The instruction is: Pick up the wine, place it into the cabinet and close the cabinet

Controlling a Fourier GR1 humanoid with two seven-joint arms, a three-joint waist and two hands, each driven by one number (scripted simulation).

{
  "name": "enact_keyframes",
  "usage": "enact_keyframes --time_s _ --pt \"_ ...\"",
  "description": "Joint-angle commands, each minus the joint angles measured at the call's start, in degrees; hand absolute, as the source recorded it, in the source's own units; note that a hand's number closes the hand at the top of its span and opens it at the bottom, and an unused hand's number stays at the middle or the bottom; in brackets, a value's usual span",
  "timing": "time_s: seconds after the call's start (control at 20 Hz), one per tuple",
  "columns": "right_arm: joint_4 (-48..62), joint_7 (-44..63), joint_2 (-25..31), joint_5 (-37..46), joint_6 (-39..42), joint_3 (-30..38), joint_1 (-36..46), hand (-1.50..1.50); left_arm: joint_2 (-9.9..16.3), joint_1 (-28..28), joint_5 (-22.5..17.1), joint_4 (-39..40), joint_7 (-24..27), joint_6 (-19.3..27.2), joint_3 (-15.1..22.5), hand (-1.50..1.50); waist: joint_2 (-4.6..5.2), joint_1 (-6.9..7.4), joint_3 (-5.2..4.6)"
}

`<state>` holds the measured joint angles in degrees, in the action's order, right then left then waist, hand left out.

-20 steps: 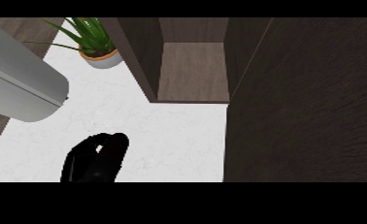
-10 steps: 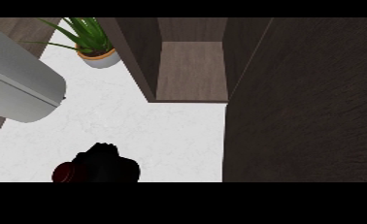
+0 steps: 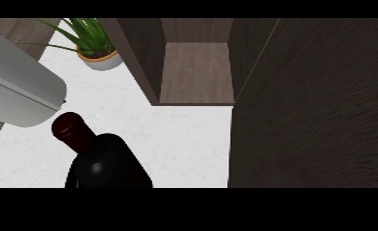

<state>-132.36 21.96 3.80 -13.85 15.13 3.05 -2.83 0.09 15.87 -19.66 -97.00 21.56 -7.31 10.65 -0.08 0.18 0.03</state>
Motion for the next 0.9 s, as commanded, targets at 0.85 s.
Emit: enact_keyframes --time_s 0.85 --pt "1.13 -5.46 -1.37 1.41 2.92 -0.37 -4.37 -1.5 -0.09 -33.46 1.57 12.0 -7.87 29.85 8.47 1.5 0.1 -0.71 -0.03"
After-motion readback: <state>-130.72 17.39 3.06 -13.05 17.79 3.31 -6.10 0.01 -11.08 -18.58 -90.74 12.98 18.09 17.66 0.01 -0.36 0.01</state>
